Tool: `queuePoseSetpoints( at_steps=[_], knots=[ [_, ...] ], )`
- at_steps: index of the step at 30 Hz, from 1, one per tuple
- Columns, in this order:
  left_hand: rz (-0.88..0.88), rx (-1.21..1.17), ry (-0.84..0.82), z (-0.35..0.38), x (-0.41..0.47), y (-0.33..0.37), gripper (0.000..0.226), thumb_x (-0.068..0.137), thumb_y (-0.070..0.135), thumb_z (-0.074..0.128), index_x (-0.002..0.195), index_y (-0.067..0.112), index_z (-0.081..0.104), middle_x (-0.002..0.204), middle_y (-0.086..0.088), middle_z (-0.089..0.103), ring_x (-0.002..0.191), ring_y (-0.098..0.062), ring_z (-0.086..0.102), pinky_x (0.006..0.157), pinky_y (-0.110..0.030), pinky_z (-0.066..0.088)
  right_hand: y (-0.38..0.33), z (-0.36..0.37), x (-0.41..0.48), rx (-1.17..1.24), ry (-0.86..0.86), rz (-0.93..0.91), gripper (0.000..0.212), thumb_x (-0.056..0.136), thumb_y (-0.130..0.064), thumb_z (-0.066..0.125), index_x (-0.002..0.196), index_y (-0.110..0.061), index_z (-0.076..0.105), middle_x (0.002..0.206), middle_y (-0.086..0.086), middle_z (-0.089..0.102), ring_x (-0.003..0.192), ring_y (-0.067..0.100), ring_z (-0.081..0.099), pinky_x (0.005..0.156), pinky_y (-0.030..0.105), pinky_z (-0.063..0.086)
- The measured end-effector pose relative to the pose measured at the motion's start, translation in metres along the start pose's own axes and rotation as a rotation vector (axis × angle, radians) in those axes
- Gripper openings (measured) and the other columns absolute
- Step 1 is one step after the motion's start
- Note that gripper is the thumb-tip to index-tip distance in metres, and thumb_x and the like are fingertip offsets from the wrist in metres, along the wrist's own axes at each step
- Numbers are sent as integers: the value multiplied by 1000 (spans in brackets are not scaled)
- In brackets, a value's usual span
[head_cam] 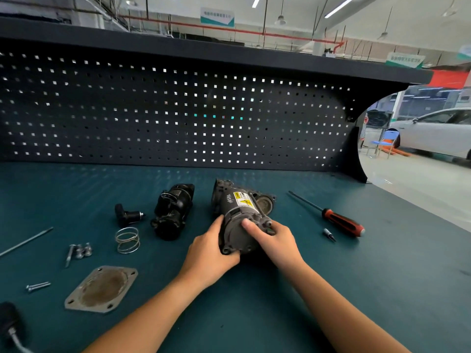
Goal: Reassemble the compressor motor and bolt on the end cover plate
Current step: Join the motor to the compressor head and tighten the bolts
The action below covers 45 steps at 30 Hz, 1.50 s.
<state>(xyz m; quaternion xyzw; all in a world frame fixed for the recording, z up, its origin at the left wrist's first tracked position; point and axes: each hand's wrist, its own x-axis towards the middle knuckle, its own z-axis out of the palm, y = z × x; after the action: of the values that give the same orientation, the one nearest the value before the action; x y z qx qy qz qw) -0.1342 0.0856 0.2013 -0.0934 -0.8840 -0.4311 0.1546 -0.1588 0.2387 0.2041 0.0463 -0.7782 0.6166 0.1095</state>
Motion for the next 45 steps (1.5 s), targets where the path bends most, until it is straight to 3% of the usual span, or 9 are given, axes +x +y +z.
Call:
queuePoseSetpoints(
  at_steps=[5,8,12,17,21,26,33,40,45],
  knots=[
    [25,-6,-24,-6,1,-2,75,67,23,73,136,27,42,103,11,67,99,-12,64,85,-27,51,-8,-11,-1,8,-1,-9,71,73,-52,68,135,-29,44,123,-10,56,110,5,54,86,15,43],
    [45,-20,-62,-18,3,-10,74,67,21,74,134,26,46,95,17,66,91,-3,64,77,-17,50,-13,-6,-5,-90,-32,-63,78,73,-51,69,140,-26,38,139,-11,45,126,8,44,105,27,37],
    [85,-60,-100,-35,5,-15,73,65,17,75,131,36,49,91,19,69,85,6,63,72,-7,45,-28,5,-3,-598,-96,-473,77,75,-55,67,141,-27,39,152,-9,25,141,11,17,115,33,18],
    [140,-96,-116,-57,6,-7,69,70,6,74,99,62,47,93,24,68,84,4,64,72,-13,49,-55,15,12,-538,-206,-625,49,78,-35,73,120,-11,63,129,2,59,120,7,49,100,11,30],
    [57,-104,-34,-74,16,5,60,70,15,79,113,44,49,77,4,68,66,-2,60,63,-16,47,-69,20,16,-270,-43,-553,28,80,-28,72,103,-11,72,101,-3,70,90,-10,53,80,5,42],
    [-66,-174,38,-82,39,28,68,67,19,82,128,11,54,90,-4,69,83,-12,64,79,-30,49,-94,14,40,-207,-27,-491,15,84,-29,68,90,-18,75,75,-23,65,73,-10,59,66,5,45],
    [-86,-364,23,-83,95,59,9,75,15,76,78,8,71,70,-3,60,61,-11,49,56,-21,39,-116,1,92,-72,-2,-305,15,84,-35,67,76,-23,72,84,0,73,87,18,67,82,36,55],
    [-73,-304,189,-68,133,70,28,78,34,70,83,7,69,72,-7,50,66,-17,44,63,-28,37,-124,-4,130,-25,52,-107,34,80,-45,69,74,-12,72,91,13,72,86,21,66,84,41,54],
    [-51,-206,302,-52,145,74,47,84,39,60,48,13,44,37,13,35,41,-4,34,49,-25,28,-129,-9,146,-21,52,-18,45,80,-46,69,84,-1,71,85,8,67,82,21,64,86,42,55]
  ],
)
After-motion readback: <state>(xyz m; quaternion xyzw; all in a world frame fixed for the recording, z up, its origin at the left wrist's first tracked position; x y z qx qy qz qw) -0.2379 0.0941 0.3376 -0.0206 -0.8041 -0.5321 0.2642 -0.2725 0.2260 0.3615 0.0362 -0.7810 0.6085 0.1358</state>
